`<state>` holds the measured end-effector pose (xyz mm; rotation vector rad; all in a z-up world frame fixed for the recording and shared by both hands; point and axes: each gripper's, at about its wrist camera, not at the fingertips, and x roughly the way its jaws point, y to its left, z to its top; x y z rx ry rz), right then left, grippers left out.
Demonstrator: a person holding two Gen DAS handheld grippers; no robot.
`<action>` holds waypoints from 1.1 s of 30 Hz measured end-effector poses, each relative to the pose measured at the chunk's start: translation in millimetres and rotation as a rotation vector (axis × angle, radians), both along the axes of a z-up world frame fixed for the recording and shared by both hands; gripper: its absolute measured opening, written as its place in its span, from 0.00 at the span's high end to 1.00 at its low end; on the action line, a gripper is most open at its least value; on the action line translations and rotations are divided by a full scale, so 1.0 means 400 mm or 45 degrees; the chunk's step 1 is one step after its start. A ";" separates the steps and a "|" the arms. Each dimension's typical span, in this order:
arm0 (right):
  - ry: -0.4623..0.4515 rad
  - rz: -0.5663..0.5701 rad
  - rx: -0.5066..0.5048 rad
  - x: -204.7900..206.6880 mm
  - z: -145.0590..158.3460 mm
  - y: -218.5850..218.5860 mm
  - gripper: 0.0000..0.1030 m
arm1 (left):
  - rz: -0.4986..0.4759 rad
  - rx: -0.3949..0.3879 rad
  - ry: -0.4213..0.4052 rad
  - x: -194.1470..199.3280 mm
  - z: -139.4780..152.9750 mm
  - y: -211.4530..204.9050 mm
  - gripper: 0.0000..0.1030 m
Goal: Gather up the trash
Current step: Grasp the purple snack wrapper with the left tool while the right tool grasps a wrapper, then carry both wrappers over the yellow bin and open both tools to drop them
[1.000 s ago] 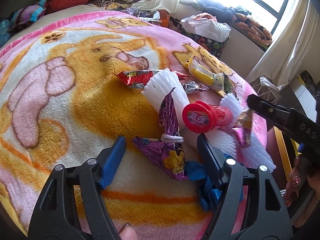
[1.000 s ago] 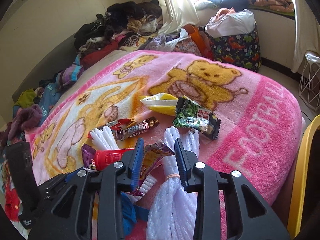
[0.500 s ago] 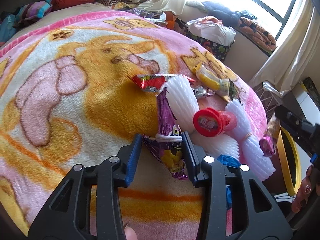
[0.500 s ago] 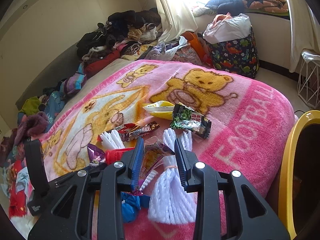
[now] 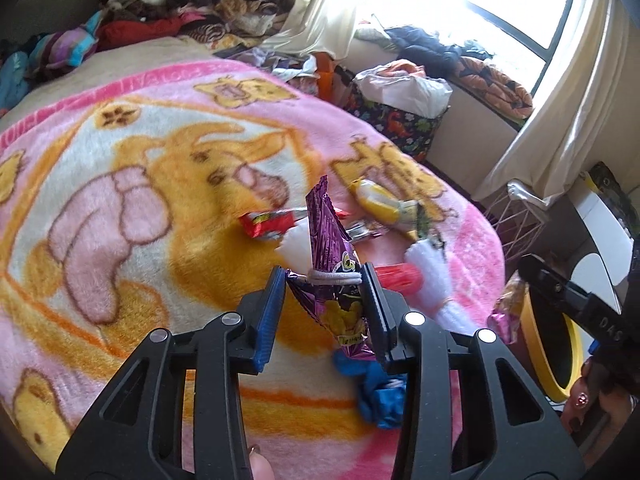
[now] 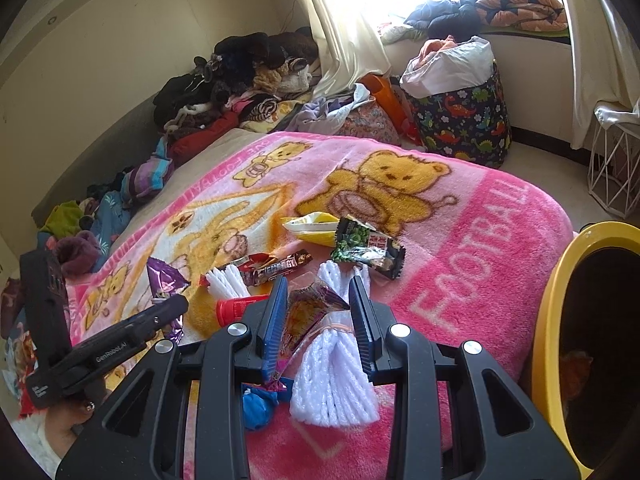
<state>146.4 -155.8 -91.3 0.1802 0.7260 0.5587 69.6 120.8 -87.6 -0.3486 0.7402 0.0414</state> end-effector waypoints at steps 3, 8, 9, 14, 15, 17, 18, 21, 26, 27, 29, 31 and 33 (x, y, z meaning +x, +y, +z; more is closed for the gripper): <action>-0.007 -0.014 0.008 -0.006 0.006 -0.014 0.71 | -0.032 0.011 -0.024 -0.001 0.022 -0.027 0.70; -0.024 -0.043 0.017 -0.013 0.016 -0.042 0.71 | -0.075 0.026 -0.048 0.001 0.046 -0.065 0.70; -0.029 -0.053 0.018 -0.015 0.019 -0.051 0.71 | -0.083 0.029 -0.052 0.002 0.050 -0.073 0.70; -0.044 -0.096 0.027 -0.015 0.027 -0.090 0.71 | -0.122 0.044 -0.073 0.005 0.069 -0.109 0.70; -0.046 -0.104 0.029 -0.015 0.027 -0.096 0.71 | -0.129 0.046 -0.075 0.005 0.071 -0.113 0.70; -0.047 -0.126 0.037 -0.015 0.028 -0.117 0.71 | -0.147 0.051 -0.082 0.007 0.077 -0.130 0.70; -0.047 -0.137 0.042 -0.015 0.029 -0.128 0.71 | -0.154 0.055 -0.083 0.007 0.079 -0.137 0.70; -0.048 -0.168 0.055 -0.014 0.028 -0.159 0.71 | -0.179 0.061 -0.089 0.008 0.086 -0.159 0.70; -0.056 -0.224 0.067 -0.012 0.031 -0.207 0.71 | -0.224 0.072 -0.101 0.013 0.098 -0.202 0.70; -0.060 -0.233 0.064 -0.012 0.031 -0.215 0.71 | -0.230 0.073 -0.103 0.013 0.099 -0.209 0.70; -0.068 -0.252 0.056 -0.015 0.031 -0.232 0.71 | -0.246 0.075 -0.107 0.016 0.102 -0.224 0.70; -0.076 -0.276 0.051 -0.018 0.031 -0.251 0.71 | -0.262 0.075 -0.111 0.020 0.105 -0.240 0.70; -0.079 -0.299 0.053 -0.021 0.031 -0.271 0.71 | -0.275 0.076 -0.114 0.021 0.108 -0.252 0.70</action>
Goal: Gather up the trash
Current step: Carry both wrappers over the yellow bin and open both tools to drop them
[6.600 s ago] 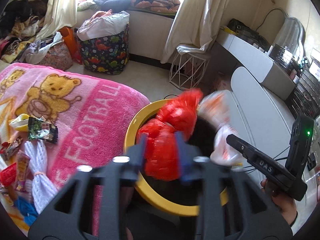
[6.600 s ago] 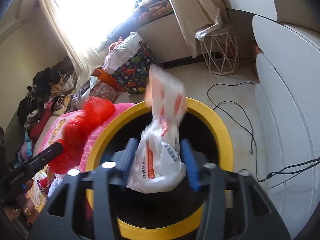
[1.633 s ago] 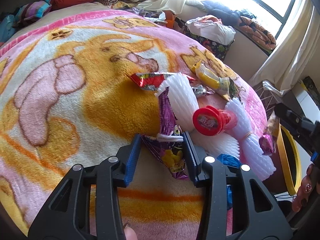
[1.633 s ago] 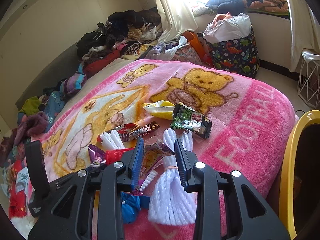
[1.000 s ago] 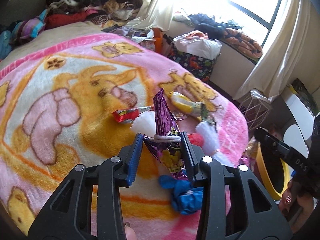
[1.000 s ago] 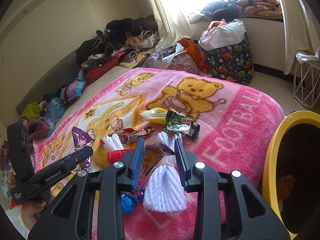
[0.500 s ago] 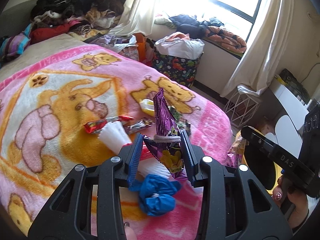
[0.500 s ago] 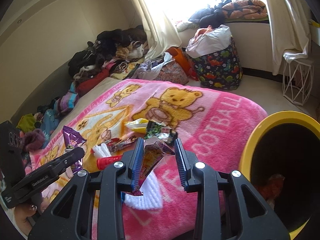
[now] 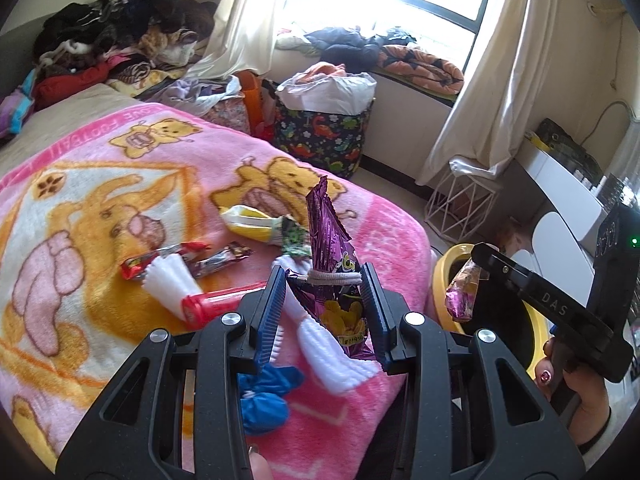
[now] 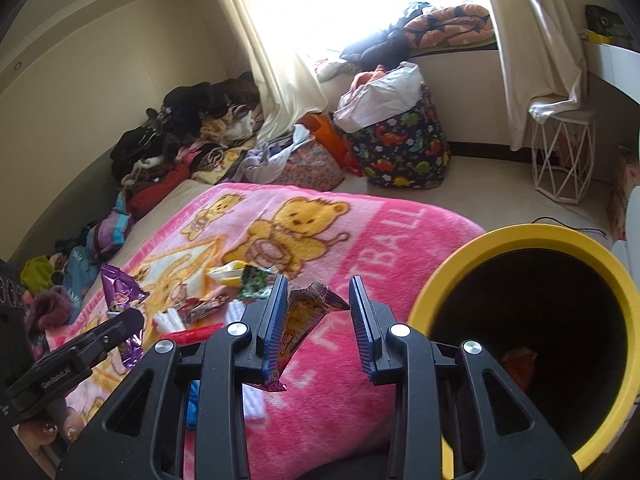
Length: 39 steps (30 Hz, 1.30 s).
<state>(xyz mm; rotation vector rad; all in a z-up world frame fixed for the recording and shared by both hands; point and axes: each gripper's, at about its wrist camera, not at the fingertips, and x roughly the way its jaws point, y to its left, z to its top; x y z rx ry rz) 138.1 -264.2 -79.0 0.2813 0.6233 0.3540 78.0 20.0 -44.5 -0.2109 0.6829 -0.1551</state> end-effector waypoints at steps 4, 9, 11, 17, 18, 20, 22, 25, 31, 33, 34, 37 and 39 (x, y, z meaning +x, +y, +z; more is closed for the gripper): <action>-0.012 -0.049 -0.007 -0.004 0.003 -0.040 0.71 | -0.038 0.001 -0.006 0.005 0.005 -0.035 0.70; -0.030 -0.113 -0.018 -0.017 0.007 -0.087 0.71 | -0.079 0.005 -0.009 0.005 0.005 -0.072 0.70; -0.034 -0.132 -0.021 -0.024 0.009 -0.101 0.71 | -0.096 0.007 -0.010 0.005 0.004 -0.084 0.70; -0.047 -0.200 -0.019 -0.036 0.011 -0.166 0.71 | -0.143 0.008 -0.012 0.009 0.003 -0.126 0.70; -0.047 -0.209 -0.018 -0.037 0.010 -0.176 0.71 | -0.153 0.007 -0.012 0.011 0.003 -0.135 0.70; -0.049 -0.235 -0.018 -0.041 0.008 -0.199 0.71 | -0.168 0.008 -0.012 0.012 0.002 -0.148 0.70; -0.047 -0.256 -0.018 -0.041 0.007 -0.214 0.71 | -0.185 0.008 -0.011 0.013 0.001 -0.164 0.70; -0.045 -0.290 -0.023 -0.047 0.002 -0.240 0.71 | -0.212 0.009 -0.012 0.013 0.001 -0.190 0.70; -0.034 -0.348 -0.023 -0.050 -0.009 -0.282 0.71 | -0.258 0.010 -0.006 0.018 -0.005 -0.237 0.70; -0.035 -0.365 -0.026 -0.053 -0.012 -0.291 0.71 | -0.274 0.010 -0.001 0.019 -0.008 -0.254 0.70; -0.036 -0.372 -0.031 -0.054 -0.013 -0.296 0.71 | -0.284 0.012 0.000 0.021 -0.009 -0.265 0.70; -0.032 -0.395 -0.031 -0.055 -0.018 -0.310 0.71 | -0.312 0.017 0.006 0.020 -0.017 -0.290 0.70; -0.027 -0.412 -0.030 -0.058 -0.024 -0.323 0.71 | -0.333 0.021 0.016 0.021 -0.024 -0.310 0.70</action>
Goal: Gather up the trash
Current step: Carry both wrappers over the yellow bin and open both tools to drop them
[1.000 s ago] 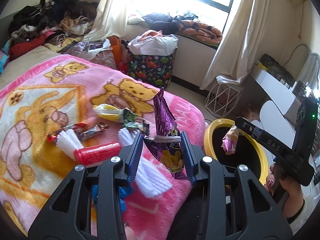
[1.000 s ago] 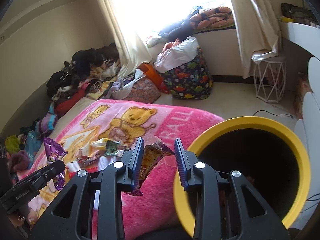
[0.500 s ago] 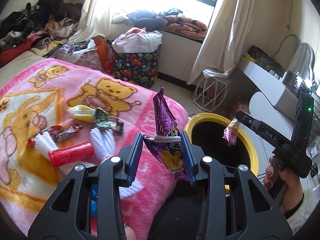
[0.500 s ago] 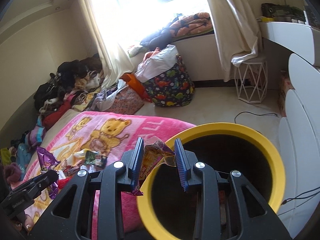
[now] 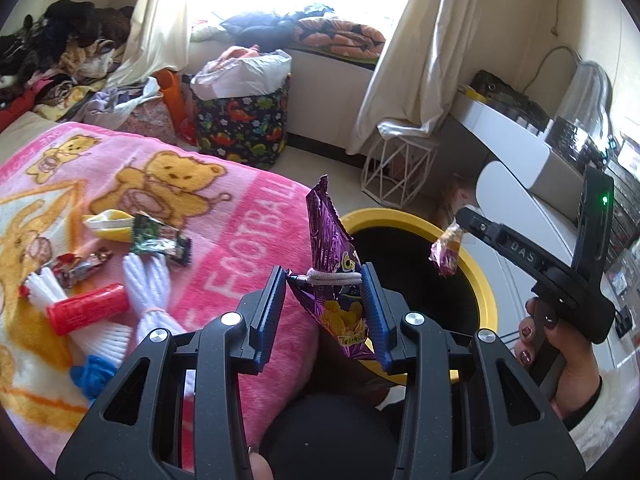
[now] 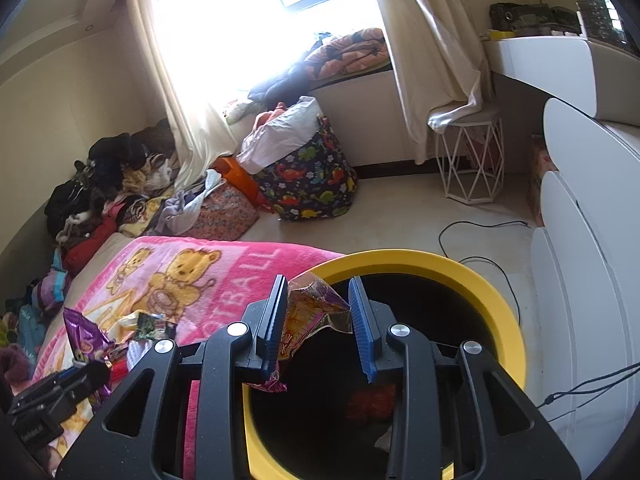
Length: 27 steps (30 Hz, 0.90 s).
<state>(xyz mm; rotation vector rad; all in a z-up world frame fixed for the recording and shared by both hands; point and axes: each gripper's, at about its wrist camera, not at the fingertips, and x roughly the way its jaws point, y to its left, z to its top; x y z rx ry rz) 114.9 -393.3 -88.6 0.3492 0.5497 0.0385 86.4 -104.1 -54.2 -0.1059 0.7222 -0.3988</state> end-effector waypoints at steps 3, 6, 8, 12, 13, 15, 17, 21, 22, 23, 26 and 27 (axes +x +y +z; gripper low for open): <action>0.007 -0.021 -0.007 -0.001 -0.008 -0.011 0.71 | -0.027 0.007 0.010 0.001 -0.009 -0.025 0.70; 0.020 -0.045 -0.005 -0.001 -0.017 -0.030 0.71 | -0.057 0.018 0.017 0.004 -0.019 -0.052 0.70; 0.030 -0.058 -0.002 0.000 -0.023 -0.043 0.71 | -0.075 0.027 0.021 0.006 -0.025 -0.070 0.70; 0.054 -0.093 0.004 0.001 -0.041 -0.071 0.71 | -0.106 0.039 0.033 0.014 -0.036 -0.100 0.70; 0.057 -0.099 0.004 0.001 -0.044 -0.077 0.71 | -0.116 0.043 0.036 0.015 -0.040 -0.109 0.70; 0.068 -0.113 0.010 0.002 -0.051 -0.089 0.71 | -0.132 0.054 0.043 0.023 -0.048 -0.124 0.70; 0.073 -0.120 0.015 0.002 -0.057 -0.100 0.71 | -0.153 0.064 0.050 0.028 -0.056 -0.144 0.70; 0.075 -0.121 0.024 -0.001 -0.069 -0.121 0.69 | -0.177 0.082 0.062 0.043 -0.070 -0.174 0.68; 0.077 -0.121 0.027 0.000 -0.070 -0.124 0.69 | -0.184 0.086 0.063 0.046 -0.073 -0.181 0.68; 0.077 -0.123 0.031 0.000 -0.071 -0.128 0.69 | -0.186 0.089 0.063 0.049 -0.074 -0.187 0.66; 0.075 -0.129 0.064 -0.002 -0.075 -0.144 0.65 | -0.193 0.074 0.065 0.058 -0.080 -0.195 0.57; 0.077 -0.130 0.077 -0.003 -0.076 -0.150 0.57 | -0.181 0.072 0.062 0.061 -0.082 -0.193 0.51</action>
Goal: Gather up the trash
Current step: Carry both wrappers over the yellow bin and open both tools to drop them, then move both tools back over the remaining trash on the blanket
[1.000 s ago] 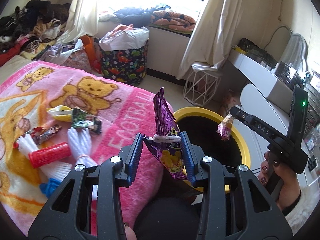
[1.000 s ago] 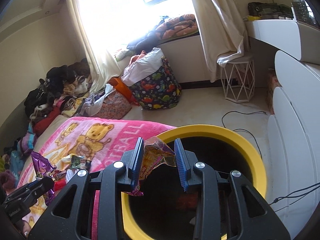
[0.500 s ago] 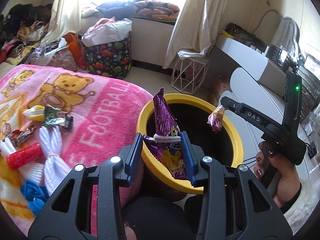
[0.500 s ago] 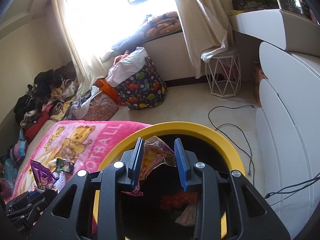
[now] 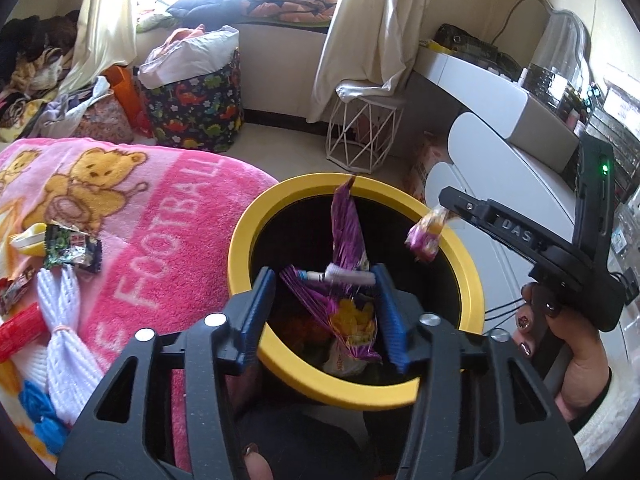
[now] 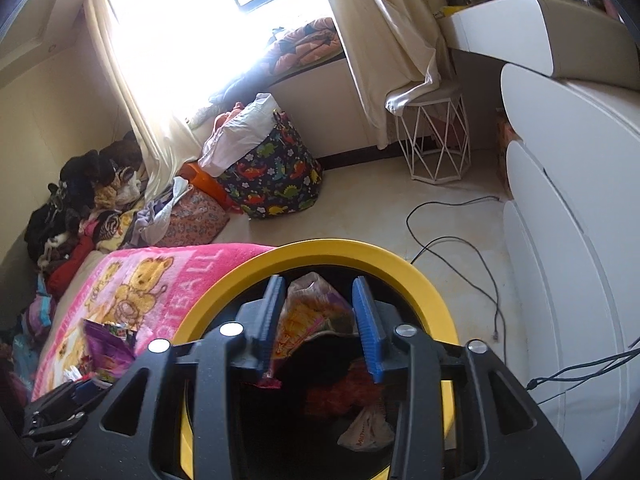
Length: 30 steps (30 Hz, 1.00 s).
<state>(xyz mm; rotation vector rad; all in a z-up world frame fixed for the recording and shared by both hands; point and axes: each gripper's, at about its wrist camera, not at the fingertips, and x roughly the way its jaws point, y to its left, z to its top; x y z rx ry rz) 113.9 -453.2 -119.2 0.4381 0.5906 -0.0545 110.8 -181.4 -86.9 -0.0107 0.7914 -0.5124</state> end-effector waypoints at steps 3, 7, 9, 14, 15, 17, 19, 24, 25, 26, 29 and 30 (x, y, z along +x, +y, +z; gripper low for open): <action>-0.013 -0.013 0.019 -0.003 0.002 -0.004 0.43 | 0.034 -0.011 0.002 0.002 -0.004 0.011 0.25; -0.016 -0.012 0.011 -0.003 0.004 0.002 0.35 | 0.087 -0.020 -0.003 -0.002 -0.001 0.037 0.11; -0.020 -0.011 0.008 -0.003 0.008 0.009 0.30 | 0.111 -0.021 -0.011 -0.004 0.005 0.050 0.11; -0.047 0.009 -0.026 -0.005 0.028 0.040 0.23 | 0.166 -0.035 -0.038 -0.009 0.028 0.088 0.11; -0.051 0.011 -0.032 -0.006 0.031 0.045 0.21 | 0.179 -0.036 -0.044 -0.011 0.033 0.097 0.11; -0.058 0.018 -0.038 -0.006 0.038 0.055 0.20 | 0.193 -0.033 -0.053 -0.012 0.041 0.110 0.11; -0.064 0.028 -0.045 -0.007 0.044 0.066 0.19 | 0.211 -0.029 -0.071 -0.017 0.049 0.125 0.11; -0.084 0.065 -0.070 -0.009 0.064 0.101 0.18 | 0.260 -0.029 -0.107 -0.025 0.072 0.168 0.11; -0.091 0.076 -0.074 -0.010 0.069 0.109 0.18 | 0.269 -0.030 -0.112 -0.026 0.075 0.175 0.11; -0.098 0.087 -0.077 -0.010 0.073 0.118 0.18 | 0.284 -0.033 -0.118 -0.027 0.080 0.186 0.11; -0.112 0.110 -0.087 -0.013 0.086 0.144 0.17 | 0.318 -0.043 -0.134 -0.028 0.091 0.219 0.11; -0.117 0.121 -0.090 -0.013 0.090 0.153 0.16 | 0.326 -0.043 -0.138 -0.029 0.094 0.226 0.11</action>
